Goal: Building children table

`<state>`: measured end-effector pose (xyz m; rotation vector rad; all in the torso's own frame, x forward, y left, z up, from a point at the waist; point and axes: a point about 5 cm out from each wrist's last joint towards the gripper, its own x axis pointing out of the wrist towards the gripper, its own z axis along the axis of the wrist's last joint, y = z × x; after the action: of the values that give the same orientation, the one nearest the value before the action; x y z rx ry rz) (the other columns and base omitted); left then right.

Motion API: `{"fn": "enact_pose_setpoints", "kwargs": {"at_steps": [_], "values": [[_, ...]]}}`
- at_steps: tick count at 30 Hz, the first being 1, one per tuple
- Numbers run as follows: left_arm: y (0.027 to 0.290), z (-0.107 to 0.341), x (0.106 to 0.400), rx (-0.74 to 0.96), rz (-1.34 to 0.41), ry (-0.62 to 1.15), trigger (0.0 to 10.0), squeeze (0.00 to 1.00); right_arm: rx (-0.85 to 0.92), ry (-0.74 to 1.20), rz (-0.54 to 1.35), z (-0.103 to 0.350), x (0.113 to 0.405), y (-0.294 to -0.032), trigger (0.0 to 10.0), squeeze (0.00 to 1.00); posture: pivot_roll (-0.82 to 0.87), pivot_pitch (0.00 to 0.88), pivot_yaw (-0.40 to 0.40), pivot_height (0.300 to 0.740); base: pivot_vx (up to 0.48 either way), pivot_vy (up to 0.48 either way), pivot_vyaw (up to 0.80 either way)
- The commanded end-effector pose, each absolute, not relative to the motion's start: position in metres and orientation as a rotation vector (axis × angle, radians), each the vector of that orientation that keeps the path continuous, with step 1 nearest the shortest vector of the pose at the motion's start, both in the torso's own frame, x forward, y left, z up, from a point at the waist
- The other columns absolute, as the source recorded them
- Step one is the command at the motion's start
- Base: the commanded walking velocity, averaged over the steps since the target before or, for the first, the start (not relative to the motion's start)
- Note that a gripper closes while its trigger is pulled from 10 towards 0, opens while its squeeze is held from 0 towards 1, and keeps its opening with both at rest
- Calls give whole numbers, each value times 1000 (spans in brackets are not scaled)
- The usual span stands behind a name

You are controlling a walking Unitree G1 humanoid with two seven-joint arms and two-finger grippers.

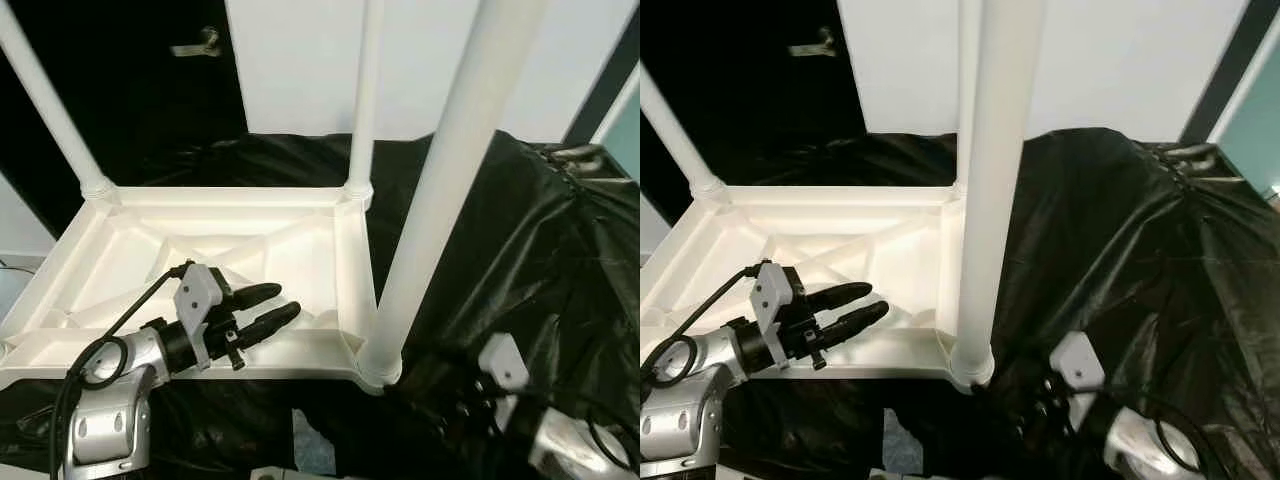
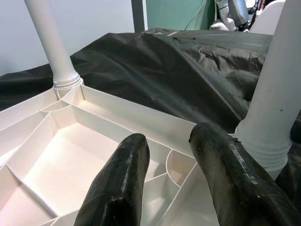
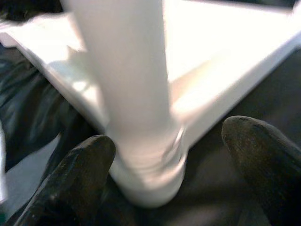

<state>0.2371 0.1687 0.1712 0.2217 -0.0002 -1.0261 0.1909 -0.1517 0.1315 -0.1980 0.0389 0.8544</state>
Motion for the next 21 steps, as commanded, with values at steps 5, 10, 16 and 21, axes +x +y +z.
{"fn": "enact_pose_setpoints", "kwargs": {"at_steps": [5, 10, 16, 21], "values": [[174, 174, 250, 215, -730, -43, 10000, 0, -216, 18, 896, 128, 211, -141, 10000, 0, 84, 0, -4, 740, 0, 0, 0], [164, 174, 255, 232, -732, -72, 10000, 0, -263, -32, 926, 129, 241, -127, 10000, 0, 86, 0, -14, 740, 0, 0, 0], [149, 167, 254, 199, -779, -58, 10000, 0, -302, -24, 883, 126, 261, -140, 10000, 0, 81, 0, -10, 740, 0, 0, 0], [144, 164, 254, 188, -793, -56, 10000, 0, -323, -16, 854, 126, 269, -149, 10000, 0, 72, 0, -6, 740, 0, 0, 0]]}}
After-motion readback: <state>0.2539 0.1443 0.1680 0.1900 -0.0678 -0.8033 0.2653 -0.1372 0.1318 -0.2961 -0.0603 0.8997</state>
